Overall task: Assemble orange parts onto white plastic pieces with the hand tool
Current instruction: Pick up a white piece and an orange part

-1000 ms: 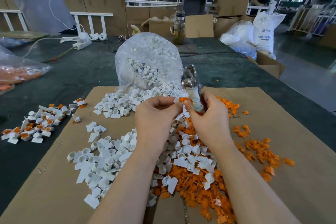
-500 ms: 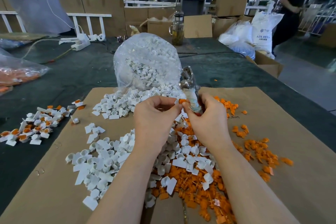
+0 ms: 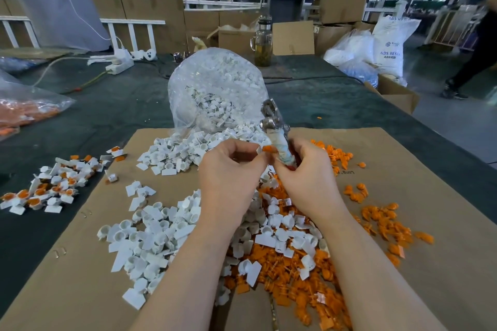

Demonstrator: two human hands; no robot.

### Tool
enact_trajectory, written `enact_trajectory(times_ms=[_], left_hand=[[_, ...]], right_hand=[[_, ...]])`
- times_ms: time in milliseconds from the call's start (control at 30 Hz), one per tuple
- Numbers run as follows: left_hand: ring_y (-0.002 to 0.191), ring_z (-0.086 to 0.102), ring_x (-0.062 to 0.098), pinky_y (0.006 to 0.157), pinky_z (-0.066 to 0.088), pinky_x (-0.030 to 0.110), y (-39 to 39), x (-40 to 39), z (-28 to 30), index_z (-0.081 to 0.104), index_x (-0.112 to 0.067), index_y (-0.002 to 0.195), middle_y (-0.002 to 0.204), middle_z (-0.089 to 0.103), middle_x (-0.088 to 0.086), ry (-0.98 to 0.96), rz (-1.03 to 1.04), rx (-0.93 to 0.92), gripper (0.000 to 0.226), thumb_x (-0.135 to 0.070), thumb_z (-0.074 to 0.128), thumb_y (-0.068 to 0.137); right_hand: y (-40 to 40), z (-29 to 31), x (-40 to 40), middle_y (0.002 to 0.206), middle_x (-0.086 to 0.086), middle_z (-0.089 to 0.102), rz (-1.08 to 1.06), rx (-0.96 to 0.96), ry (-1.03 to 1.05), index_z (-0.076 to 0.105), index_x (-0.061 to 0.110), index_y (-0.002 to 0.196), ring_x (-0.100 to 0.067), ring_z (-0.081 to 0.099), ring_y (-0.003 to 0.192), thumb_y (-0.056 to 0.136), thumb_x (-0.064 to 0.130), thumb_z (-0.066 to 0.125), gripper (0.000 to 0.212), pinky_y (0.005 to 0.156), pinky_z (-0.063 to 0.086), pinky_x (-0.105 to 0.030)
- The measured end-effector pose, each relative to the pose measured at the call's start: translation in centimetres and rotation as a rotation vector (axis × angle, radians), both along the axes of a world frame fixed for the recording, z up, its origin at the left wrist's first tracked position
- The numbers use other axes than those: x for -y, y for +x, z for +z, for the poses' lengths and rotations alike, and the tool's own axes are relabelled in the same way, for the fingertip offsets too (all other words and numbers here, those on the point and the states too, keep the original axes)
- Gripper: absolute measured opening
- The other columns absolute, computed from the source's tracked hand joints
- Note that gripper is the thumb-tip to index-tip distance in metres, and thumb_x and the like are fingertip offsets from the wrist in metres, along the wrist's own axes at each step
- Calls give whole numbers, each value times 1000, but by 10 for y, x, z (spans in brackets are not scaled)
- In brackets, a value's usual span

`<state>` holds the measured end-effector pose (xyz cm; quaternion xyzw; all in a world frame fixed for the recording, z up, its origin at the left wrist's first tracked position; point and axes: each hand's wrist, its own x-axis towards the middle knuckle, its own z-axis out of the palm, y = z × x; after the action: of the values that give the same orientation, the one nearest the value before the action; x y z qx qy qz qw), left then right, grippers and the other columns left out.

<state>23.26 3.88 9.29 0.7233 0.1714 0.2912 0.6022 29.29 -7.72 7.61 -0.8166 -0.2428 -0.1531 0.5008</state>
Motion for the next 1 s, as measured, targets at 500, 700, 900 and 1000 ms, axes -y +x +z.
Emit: enact_trajectory(times_ms=[500, 700, 900, 1000], left_hand=[[76, 74, 13, 80, 58, 30, 3, -15, -1, 71, -15, 86, 75, 75, -2, -198, -28, 56, 6, -13, 76, 85], [73, 74, 11, 71, 56, 21, 3, -18, 1, 69, -18, 83, 73, 75, -4, -192, -36, 93, 9, -11, 74, 86], [73, 73, 9, 74, 57, 25, 2, -19, 0, 70, -16, 85, 73, 75, -4, -175, -55, 98, 8, -10, 74, 86], [73, 73, 8, 74, 57, 24, 3, -19, -1, 70, -17, 84, 72, 75, -6, -172, -61, 101, 8, -10, 74, 86]], right_hand=[[2, 7, 19, 84, 0, 67, 156, -189, -152, 68, 18, 95, -13, 61, 72, 86, 20, 69, 9, 69, 51, -38], [1, 8, 20, 92, -1, 67, 237, -224, -267, 66, 17, 100, -18, 63, 83, 87, 26, 71, 17, 78, 53, -44], [0, 8, 18, 88, 3, 67, 214, -185, -244, 66, 18, 98, -12, 62, 79, 86, 26, 72, 16, 72, 52, -37], [0, 8, 18, 90, 1, 67, 221, -185, -263, 66, 17, 99, -16, 63, 81, 86, 27, 72, 17, 75, 53, -42]])
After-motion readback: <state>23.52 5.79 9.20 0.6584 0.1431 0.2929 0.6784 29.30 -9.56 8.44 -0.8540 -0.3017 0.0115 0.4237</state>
